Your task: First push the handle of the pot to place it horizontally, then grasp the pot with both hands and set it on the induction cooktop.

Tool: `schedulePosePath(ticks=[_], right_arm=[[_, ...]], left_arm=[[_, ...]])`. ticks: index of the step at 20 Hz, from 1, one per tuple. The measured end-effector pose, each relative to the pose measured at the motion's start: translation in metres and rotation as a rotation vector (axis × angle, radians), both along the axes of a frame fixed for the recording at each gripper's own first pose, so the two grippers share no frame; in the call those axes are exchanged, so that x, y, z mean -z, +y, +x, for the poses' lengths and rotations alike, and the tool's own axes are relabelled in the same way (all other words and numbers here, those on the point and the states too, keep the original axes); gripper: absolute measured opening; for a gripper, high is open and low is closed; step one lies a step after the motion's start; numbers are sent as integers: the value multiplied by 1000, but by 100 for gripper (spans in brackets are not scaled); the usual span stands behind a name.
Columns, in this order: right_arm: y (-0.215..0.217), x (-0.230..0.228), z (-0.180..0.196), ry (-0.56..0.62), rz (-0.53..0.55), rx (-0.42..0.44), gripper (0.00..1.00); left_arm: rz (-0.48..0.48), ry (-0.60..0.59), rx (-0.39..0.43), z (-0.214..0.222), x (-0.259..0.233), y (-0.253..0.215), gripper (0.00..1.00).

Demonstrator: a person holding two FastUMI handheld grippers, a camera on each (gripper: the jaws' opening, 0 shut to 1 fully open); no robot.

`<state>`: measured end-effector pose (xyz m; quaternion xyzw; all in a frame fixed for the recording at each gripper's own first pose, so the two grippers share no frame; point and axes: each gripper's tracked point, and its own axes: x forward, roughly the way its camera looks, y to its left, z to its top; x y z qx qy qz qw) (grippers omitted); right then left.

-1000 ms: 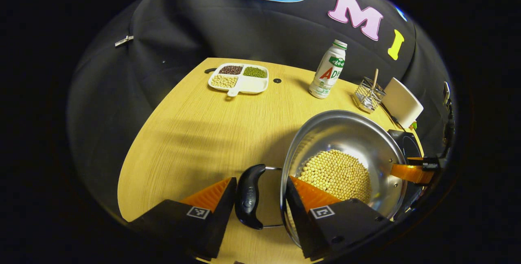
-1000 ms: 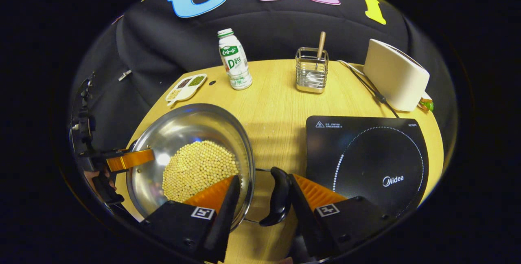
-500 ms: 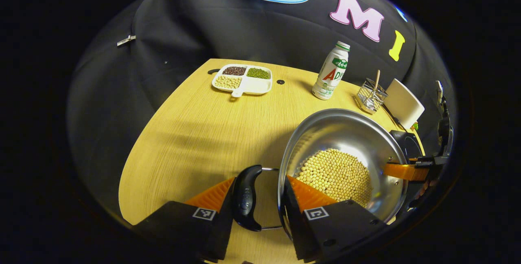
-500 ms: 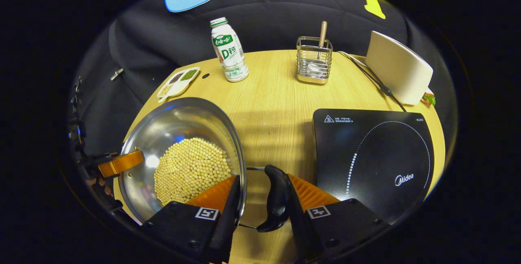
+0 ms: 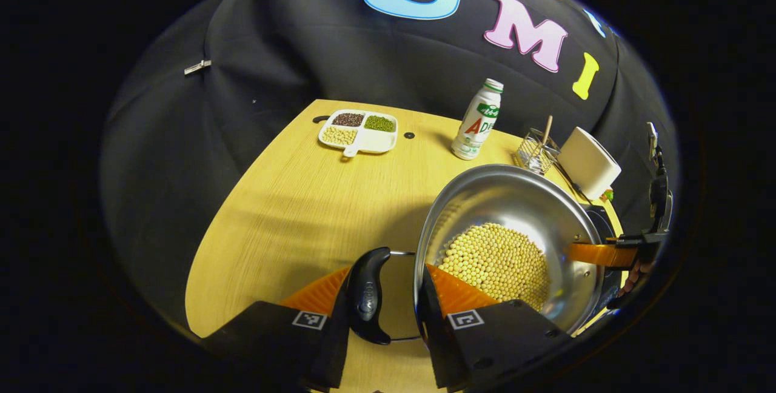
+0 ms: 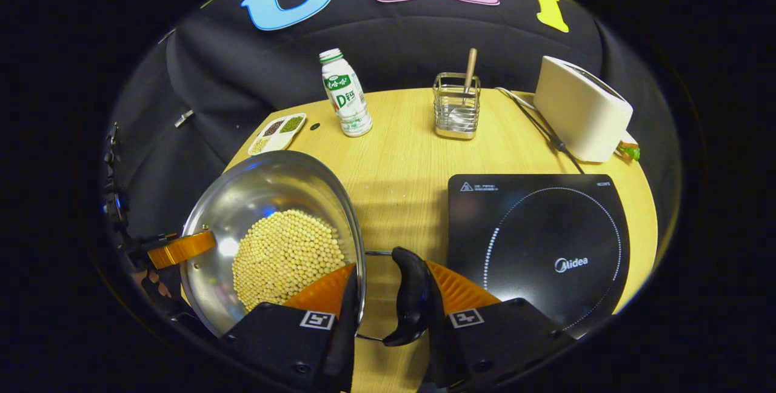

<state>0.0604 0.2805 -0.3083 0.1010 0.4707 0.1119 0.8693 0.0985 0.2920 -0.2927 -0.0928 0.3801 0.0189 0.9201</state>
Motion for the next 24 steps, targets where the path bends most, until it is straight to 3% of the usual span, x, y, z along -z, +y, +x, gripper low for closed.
schedulePosePath(ticks=[2,5,6,7,9,10,13,14,16,19,20,21,24], right_arm=[[-15,-13,-5,-7,8,5,49],[-45,-27,-13,-12,12,26,53],[-56,-31,-14,-15,8,33,48],[-67,-34,-16,-18,7,42,53],[-87,-37,-19,-19,5,56,48],[-98,-38,-20,-20,2,61,53],[-128,-41,-24,-24,-4,74,53],[-139,-41,-25,-23,-7,79,48],[-160,-41,-27,-24,-15,91,53],[-189,-39,-30,-20,-21,110,53],[-198,-37,-29,-19,-22,117,48],[-207,-35,-28,-17,-21,123,53],[-230,-31,-24,-12,-18,142,53]], left_arm=[[-8,21,2,-6,-10,-13,57],[-11,18,25,-11,-25,-41,57],[-16,15,32,-11,-28,-51,57],[-16,13,41,-10,-31,-61,57],[-16,13,55,-10,-35,-80,57],[-18,13,61,-10,-37,-90,57],[-30,11,68,-9,-39,-119,58],[-33,10,73,-9,-39,-128,58],[-41,11,83,-7,-39,-148,57],[-46,13,105,-3,-38,-175,57],[-46,14,113,-1,-38,-184,58],[-45,16,121,1,-39,-193,58],[-45,19,140,9,-40,-214,58]])
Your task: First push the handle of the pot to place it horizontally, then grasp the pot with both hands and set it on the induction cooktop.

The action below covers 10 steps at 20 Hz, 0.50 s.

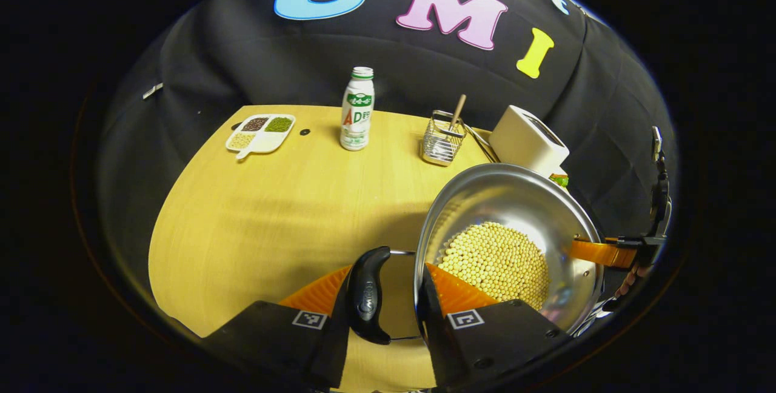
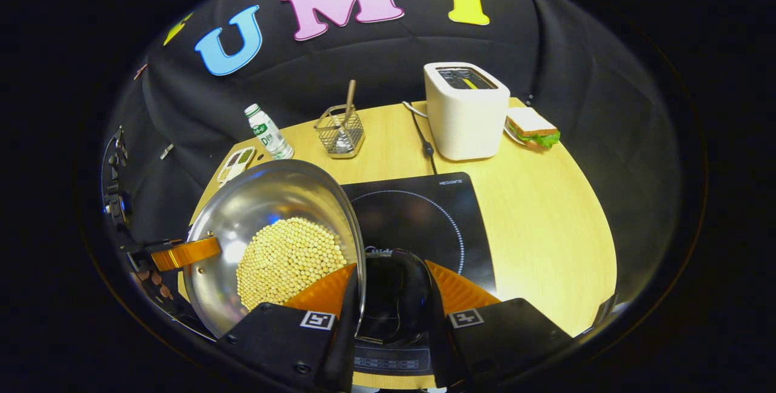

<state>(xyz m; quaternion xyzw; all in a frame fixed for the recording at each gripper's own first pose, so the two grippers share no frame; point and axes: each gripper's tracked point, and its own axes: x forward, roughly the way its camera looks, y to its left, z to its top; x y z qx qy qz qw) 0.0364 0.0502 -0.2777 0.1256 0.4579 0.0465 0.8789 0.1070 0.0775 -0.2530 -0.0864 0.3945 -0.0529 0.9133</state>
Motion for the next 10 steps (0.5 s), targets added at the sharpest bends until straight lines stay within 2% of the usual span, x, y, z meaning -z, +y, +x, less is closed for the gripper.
schedulePosePath(ticks=[2,3,4,5,6,7,8,9,10], right_arm=[[-15,2,3,-2,0,8,53],[-22,3,5,0,1,11,48],[-28,5,7,1,1,14,53],[-35,6,9,1,1,15,48],[-41,8,12,1,0,17,53],[-48,10,13,1,-1,20,48],[-55,12,15,0,-1,23,48],[-61,14,18,-1,-3,23,53],[-67,16,20,0,-3,26,48]], left_arm=[[0,-1,8,4,-1,-14,57],[-2,0,10,6,0,-20,57],[-5,1,11,9,1,-27,57],[-8,4,12,11,1,-34,57],[-12,5,10,14,2,-40,57],[-15,8,10,15,3,-46,57],[-17,10,12,17,5,-52,57],[-19,11,14,21,6,-58,57],[-19,13,17,23,8,-64,57]])
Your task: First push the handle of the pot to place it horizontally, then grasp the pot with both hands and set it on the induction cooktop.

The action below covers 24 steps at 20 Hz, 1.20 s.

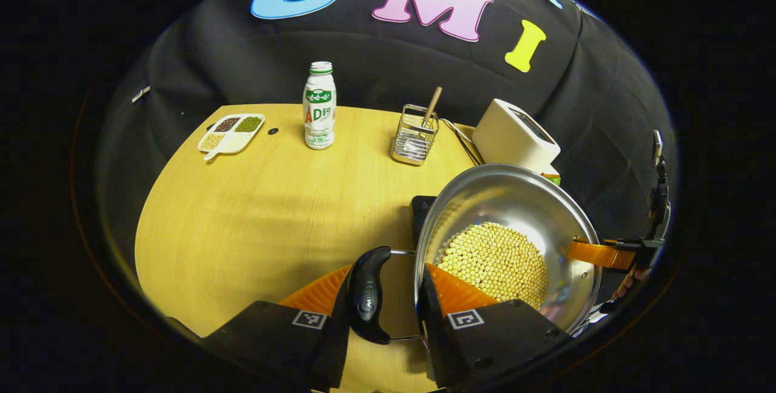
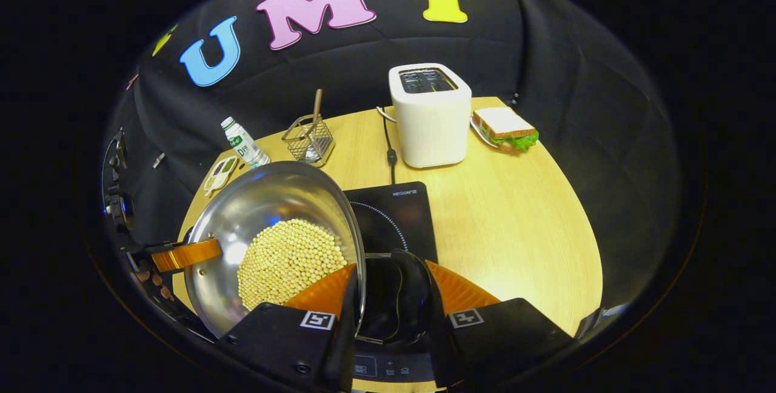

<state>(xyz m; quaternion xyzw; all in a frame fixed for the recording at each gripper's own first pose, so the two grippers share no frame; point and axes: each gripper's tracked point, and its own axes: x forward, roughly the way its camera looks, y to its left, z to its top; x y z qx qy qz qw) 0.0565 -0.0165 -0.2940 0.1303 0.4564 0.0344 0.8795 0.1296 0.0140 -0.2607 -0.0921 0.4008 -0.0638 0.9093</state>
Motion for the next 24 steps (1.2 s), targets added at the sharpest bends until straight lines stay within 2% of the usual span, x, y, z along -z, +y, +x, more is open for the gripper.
schedulePosePath(ticks=[1,8,9,11,24], right_arm=[[-6,3,2,2,0,3,53],[-34,22,13,15,21,23,53],[-34,24,15,15,24,24,48],[-36,27,18,18,30,24,53],[-37,42,29,21,42,24,53]], left_arm=[[1,3,3,2,1,-5,57],[23,1,19,18,7,-32,57],[26,0,19,20,8,-34,57],[36,-4,22,23,8,-36,57],[32,-5,15,31,23,-36,57]])
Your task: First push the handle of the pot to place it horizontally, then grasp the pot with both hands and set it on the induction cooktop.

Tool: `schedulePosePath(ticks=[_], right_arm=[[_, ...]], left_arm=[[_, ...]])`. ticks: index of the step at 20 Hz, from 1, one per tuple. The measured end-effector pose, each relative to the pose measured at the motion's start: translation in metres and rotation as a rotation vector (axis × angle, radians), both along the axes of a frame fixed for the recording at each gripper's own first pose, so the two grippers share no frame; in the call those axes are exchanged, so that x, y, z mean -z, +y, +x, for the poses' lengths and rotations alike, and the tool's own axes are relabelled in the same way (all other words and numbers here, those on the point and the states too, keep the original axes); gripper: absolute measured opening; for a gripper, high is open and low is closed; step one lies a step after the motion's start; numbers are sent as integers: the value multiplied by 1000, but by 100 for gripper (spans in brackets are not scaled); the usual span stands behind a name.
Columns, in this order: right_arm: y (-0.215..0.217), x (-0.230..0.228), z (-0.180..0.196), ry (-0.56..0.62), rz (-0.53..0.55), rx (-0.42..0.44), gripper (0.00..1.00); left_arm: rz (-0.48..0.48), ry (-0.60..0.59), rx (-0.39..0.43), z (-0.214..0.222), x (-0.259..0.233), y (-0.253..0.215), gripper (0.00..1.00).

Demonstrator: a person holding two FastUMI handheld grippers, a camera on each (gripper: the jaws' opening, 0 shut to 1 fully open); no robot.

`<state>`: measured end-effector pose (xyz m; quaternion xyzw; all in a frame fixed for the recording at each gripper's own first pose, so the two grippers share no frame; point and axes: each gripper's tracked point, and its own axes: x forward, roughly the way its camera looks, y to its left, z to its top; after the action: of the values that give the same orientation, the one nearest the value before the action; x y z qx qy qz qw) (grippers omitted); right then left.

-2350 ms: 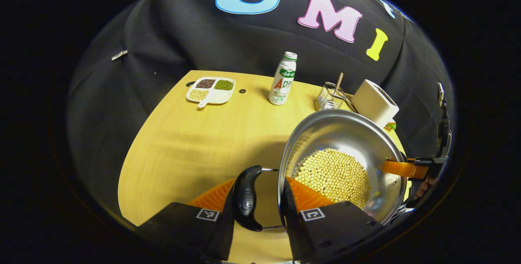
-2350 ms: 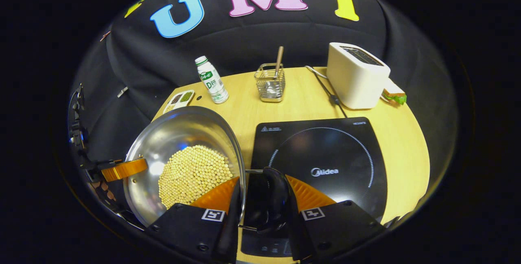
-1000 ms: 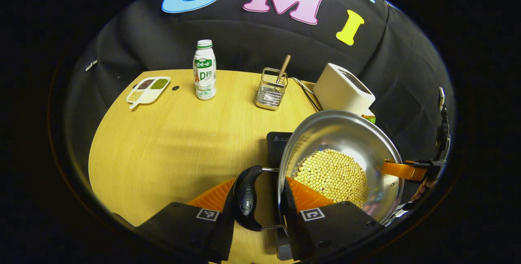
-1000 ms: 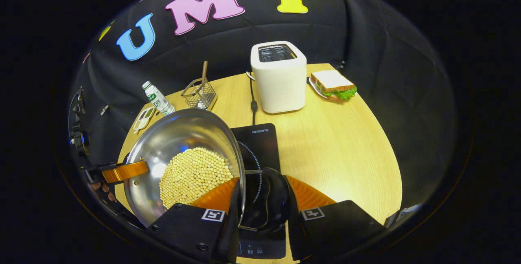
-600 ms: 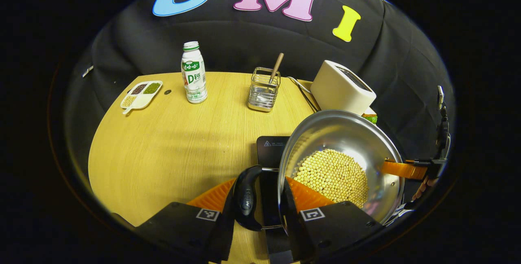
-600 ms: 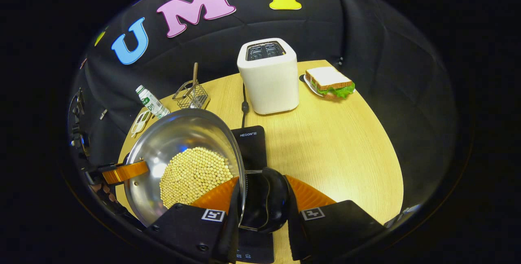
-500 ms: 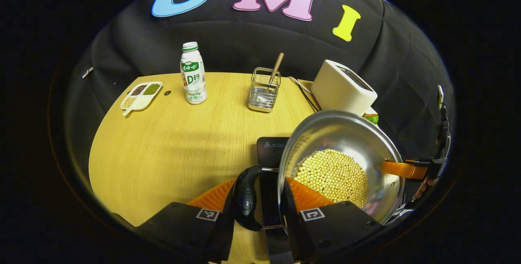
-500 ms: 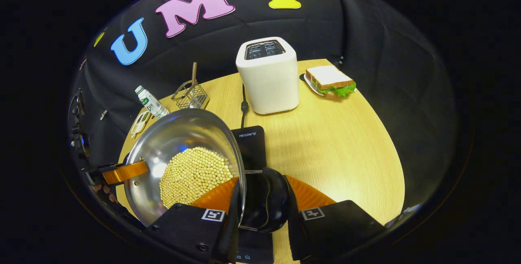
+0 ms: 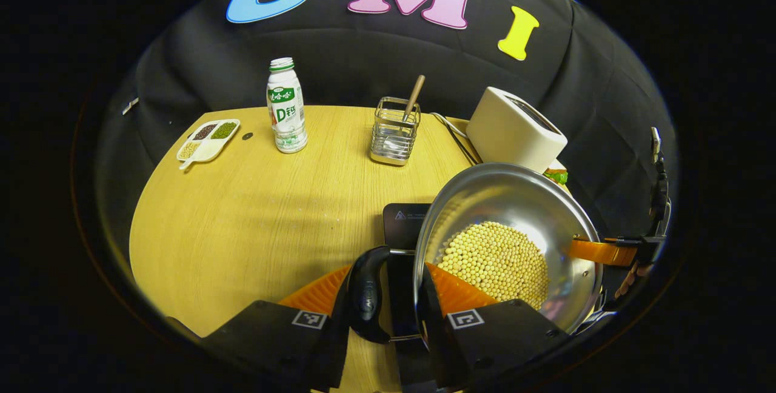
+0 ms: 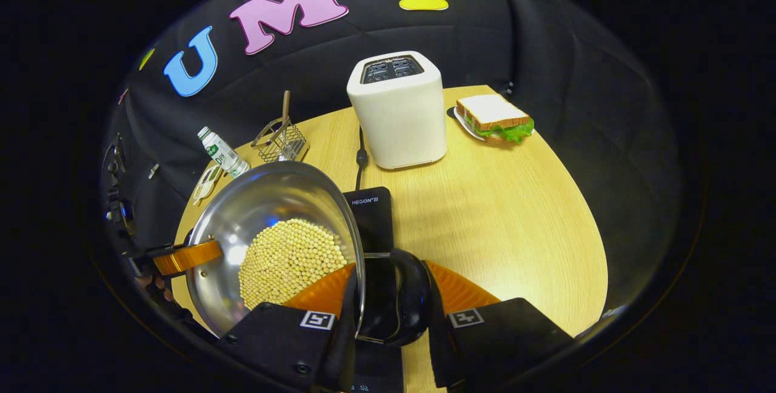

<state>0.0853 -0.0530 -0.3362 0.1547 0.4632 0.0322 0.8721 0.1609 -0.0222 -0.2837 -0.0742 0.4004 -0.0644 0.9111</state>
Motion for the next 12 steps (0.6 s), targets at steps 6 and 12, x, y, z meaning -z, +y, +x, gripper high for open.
schedulePosePath(ticks=[6,12], right_arm=[[0,0,0,3,4,4,53],[-1,-1,0,7,1,16,58]], left_arm=[[-3,-4,6,1,0,1,58],[47,-12,32,2,-2,0,64]])
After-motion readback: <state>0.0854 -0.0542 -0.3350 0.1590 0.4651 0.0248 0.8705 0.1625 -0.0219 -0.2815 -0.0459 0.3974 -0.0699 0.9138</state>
